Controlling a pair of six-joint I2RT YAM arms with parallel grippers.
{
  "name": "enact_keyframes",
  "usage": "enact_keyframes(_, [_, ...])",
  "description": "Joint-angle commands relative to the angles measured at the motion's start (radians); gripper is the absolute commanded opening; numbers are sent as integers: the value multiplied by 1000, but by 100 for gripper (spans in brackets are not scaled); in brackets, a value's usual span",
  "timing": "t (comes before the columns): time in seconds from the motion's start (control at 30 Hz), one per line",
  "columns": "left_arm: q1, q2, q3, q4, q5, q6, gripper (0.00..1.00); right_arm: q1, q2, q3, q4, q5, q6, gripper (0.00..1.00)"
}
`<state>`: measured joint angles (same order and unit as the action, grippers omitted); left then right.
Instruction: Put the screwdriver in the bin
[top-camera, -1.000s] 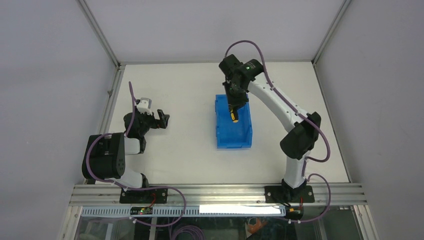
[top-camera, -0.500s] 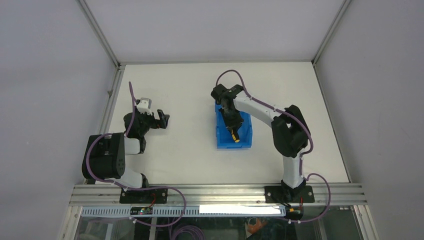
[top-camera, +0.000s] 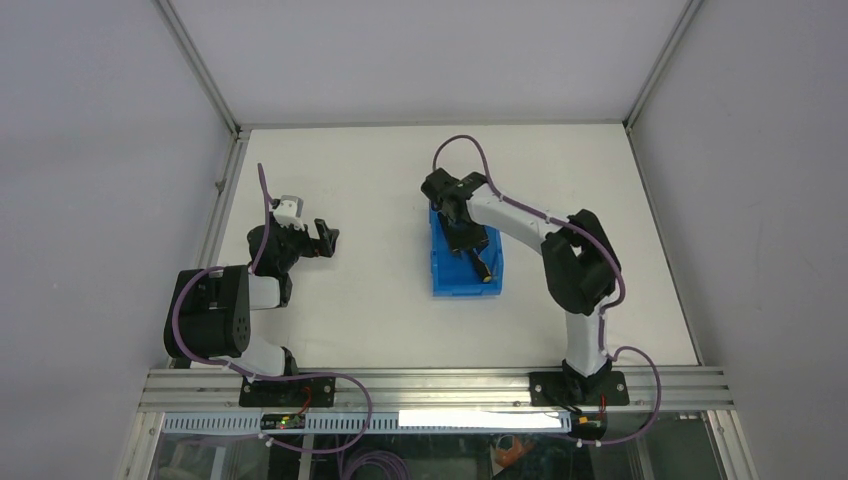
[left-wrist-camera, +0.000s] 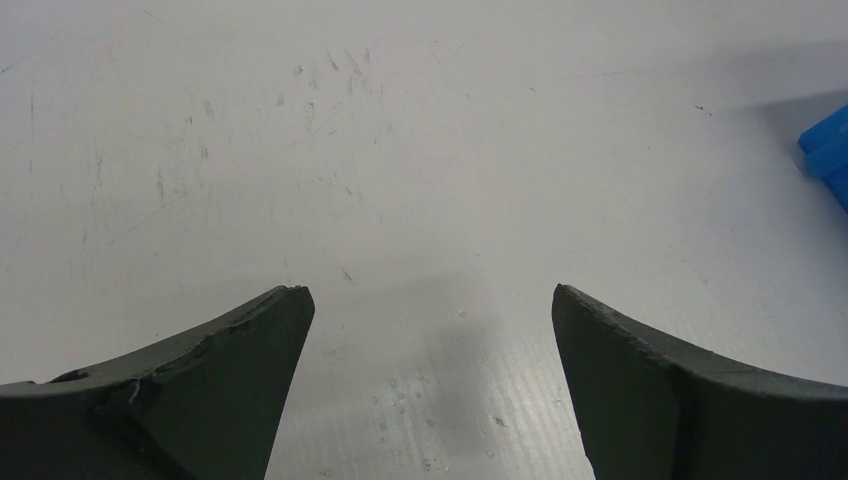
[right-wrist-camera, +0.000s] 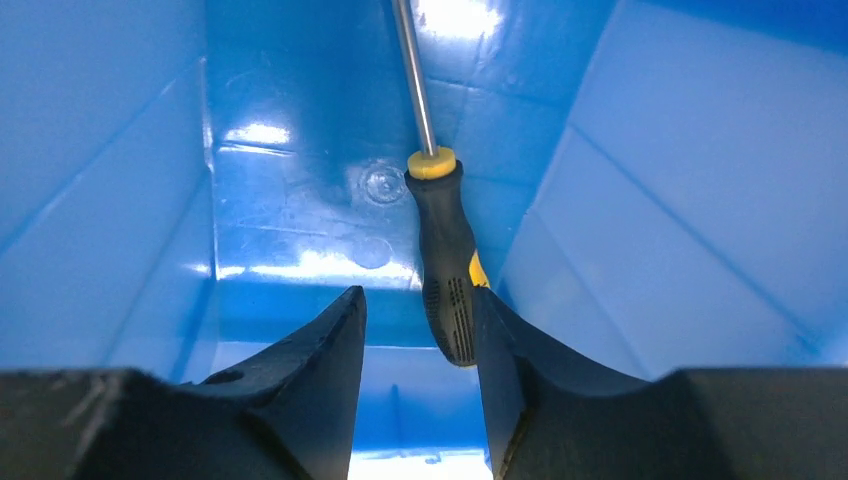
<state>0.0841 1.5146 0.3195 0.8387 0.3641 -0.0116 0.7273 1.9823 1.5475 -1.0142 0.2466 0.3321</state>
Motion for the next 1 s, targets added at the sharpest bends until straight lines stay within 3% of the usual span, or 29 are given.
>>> enact_keyframes(0.0, [-10,-3,18,71,-10,1,99,17,-174,44,-3,74,26,45])
enact_keyframes(0.2, [-10,-2,18,71,-10,1,99,23,-350,45,3,74,4,49])
enact_keyframes(0.23, [-10,-3,18,71,-9,0,99,23,-381,38,6,80,-1,58])
enact_keyframes(0.27, [-10,-2,18,71,-9,1,99,23,-410,29,12,89,-10,84])
enact_keyframes(0.3, [-10,-2,18,71,-10,1,99,23,-440,15,21,106,-23,97])
enact_keyframes(0.6, [-9,-3,18,71,-9,0,99,-59,-710,-212,207,132,-97,99])
enact_keyframes(0.83, [-10,-3,18,71,-10,1,99,-261,-949,-541,394,53,-67,99])
enact_keyframes(0.97, [-10,-2,18,71,-9,1,99,-312,-1039,-735,531,34,-58,99])
